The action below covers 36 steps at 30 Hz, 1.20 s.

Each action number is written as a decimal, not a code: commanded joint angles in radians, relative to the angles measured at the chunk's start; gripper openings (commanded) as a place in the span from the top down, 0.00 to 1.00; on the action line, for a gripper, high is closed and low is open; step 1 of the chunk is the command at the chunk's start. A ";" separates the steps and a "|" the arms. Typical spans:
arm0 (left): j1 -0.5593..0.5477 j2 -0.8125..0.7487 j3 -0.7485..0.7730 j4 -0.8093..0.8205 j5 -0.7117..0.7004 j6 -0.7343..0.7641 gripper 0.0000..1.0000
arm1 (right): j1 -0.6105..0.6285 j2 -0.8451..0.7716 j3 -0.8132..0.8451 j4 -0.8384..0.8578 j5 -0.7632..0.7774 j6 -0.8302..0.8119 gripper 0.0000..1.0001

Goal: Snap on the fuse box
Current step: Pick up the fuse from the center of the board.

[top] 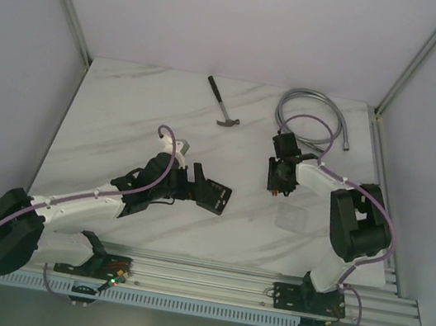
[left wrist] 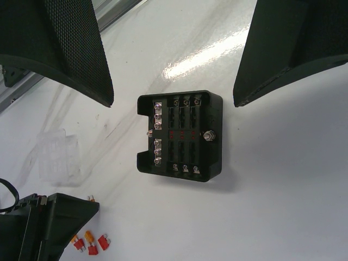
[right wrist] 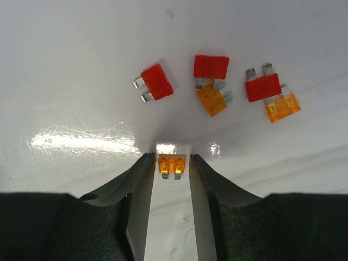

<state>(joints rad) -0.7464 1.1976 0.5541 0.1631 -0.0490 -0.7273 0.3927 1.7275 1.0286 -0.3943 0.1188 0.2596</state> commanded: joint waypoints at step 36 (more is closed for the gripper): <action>-0.062 0.182 0.034 0.478 -0.061 -0.007 0.34 | 0.129 -0.236 -0.025 0.293 -0.139 0.362 0.78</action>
<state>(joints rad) -0.7841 1.3388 0.5552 0.4686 -0.0551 -0.7692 0.4988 1.5490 1.0321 -0.2077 0.0303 0.5171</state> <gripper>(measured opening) 0.701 0.293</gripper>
